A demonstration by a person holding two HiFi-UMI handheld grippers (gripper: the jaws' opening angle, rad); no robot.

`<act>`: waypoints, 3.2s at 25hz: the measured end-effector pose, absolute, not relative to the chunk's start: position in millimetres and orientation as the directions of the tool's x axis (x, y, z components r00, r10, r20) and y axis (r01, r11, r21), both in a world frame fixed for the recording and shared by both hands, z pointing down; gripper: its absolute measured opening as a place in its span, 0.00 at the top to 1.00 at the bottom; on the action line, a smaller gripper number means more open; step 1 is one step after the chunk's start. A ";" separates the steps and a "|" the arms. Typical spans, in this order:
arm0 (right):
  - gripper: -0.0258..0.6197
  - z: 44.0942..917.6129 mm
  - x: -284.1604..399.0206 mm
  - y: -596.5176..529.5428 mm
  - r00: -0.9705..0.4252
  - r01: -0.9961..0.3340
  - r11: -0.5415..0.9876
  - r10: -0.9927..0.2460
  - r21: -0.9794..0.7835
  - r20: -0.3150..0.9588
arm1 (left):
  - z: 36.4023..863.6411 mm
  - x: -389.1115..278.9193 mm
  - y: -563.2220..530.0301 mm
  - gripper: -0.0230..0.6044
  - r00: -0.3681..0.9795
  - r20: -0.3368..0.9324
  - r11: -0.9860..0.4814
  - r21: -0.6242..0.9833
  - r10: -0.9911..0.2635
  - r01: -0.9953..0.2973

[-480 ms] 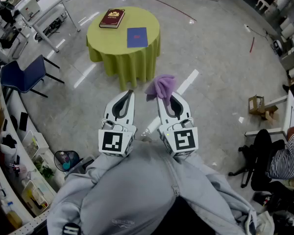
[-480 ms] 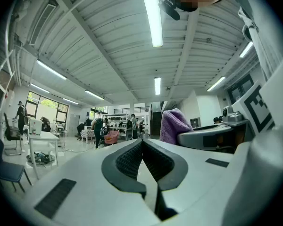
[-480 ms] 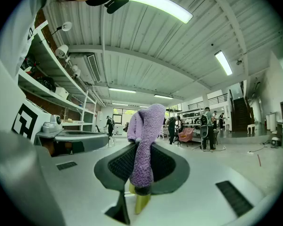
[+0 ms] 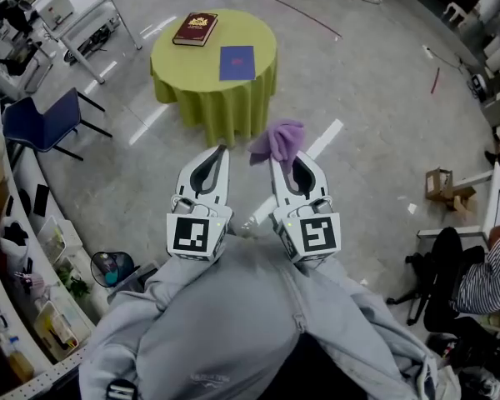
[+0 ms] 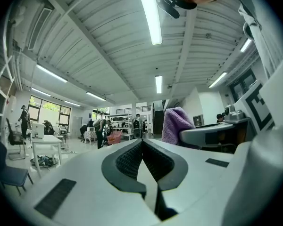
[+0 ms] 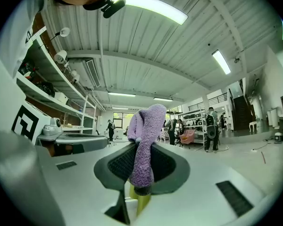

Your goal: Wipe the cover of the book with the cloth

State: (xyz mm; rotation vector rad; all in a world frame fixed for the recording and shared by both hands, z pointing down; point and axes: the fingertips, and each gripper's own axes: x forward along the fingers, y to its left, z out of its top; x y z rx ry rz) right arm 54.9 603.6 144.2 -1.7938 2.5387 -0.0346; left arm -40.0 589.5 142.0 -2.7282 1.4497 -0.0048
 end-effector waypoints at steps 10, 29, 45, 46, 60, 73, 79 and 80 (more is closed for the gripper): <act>0.83 164.9 53.8 536.7 -0.304 -0.952 0.303 -0.953 -0.053 0.012 | 156.0 -63.2 517.7 0.94 0.541 -0.026 -0.541 -0.029 -0.840 -0.841; 0.83 180.5 27.4 309.9 -0.199 -0.979 0.197 -0.979 -0.053 0.051 | 168.9 -77.1 279.1 0.93 0.667 -0.020 -0.668 0.005 -0.744 -0.744; 0.83 187.4 21.7 267.1 -0.119 -0.993 0.117 -0.989 -0.034 0.086 | 189.1 -99.0 228.2 0.94 0.697 0.006 -0.696 0.047 -0.717 -0.717; 0.83 185.8 21.0 264.7 -0.120 -0.993 0.118 -0.989 -0.029 0.083 | 188.7 -99.7 226.1 0.94 0.698 0.001 -0.697 0.051 -0.716 -0.715; 0.83 170.4 16.2 215.3 -0.160 -0.987 0.160 -0.986 0.008 0.037 | 180.4 -101.2 182.5 0.93 0.671 -0.022 -0.672 0.041 -0.741 -0.740; 0.83 204.9 67.7 97.1 -0.262 -0.965 0.258 -0.961 -0.051 0.094 | 199.4 -46.1 76.7 0.93 0.621 0.030 -0.620 0.035 -0.783 -0.784; 0.83 209.2 86.3 30.9 -0.346 -0.938 0.342 -0.931 -0.054 0.118 | 196.8 -22.2 16.2 0.94 0.569 0.038 -0.568 0.032 -0.822 -0.823; 0.83 210.3 88.6 21.3 -0.358 -0.934 0.353 -0.926 -0.057 0.120 | 196.7 -19.1 7.1 0.93 0.560 0.038 -0.559 0.030 -0.828 -0.829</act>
